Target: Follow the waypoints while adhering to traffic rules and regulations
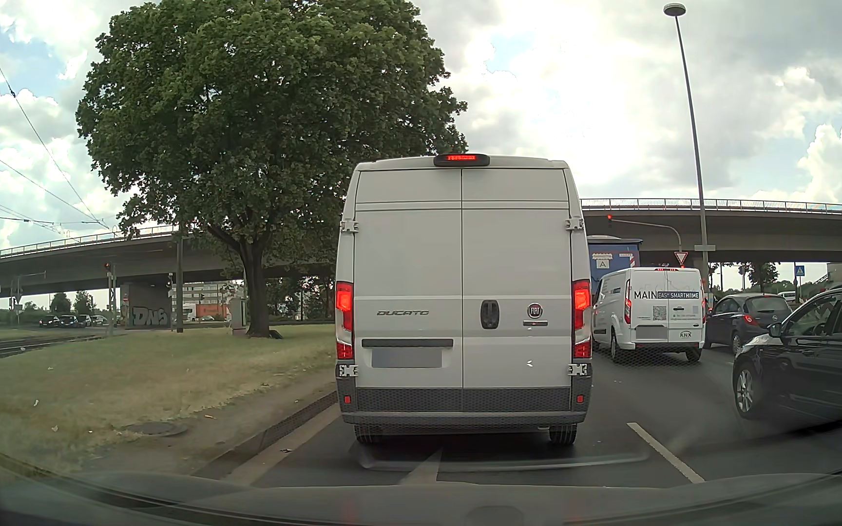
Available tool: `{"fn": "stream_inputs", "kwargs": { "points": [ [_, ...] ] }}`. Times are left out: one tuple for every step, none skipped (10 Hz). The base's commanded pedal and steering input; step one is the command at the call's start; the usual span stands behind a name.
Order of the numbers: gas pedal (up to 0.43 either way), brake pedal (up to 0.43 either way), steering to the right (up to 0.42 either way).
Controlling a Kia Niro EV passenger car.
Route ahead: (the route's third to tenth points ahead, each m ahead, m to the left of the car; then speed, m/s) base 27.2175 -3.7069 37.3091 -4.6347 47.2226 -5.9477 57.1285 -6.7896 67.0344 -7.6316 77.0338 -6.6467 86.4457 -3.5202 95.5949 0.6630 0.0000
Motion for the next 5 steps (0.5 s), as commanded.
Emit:
{"fn": "stream_inputs", "kwargs": {
  "points": [
    [0.000, 0.317, 0.002],
    [0.000, 0.317, 0.003],
    [0.000, 0.323, 0.002],
    [0.000, 0.323, 0.003],
    [0.000, 0.323, 0.002]
  ]
}}
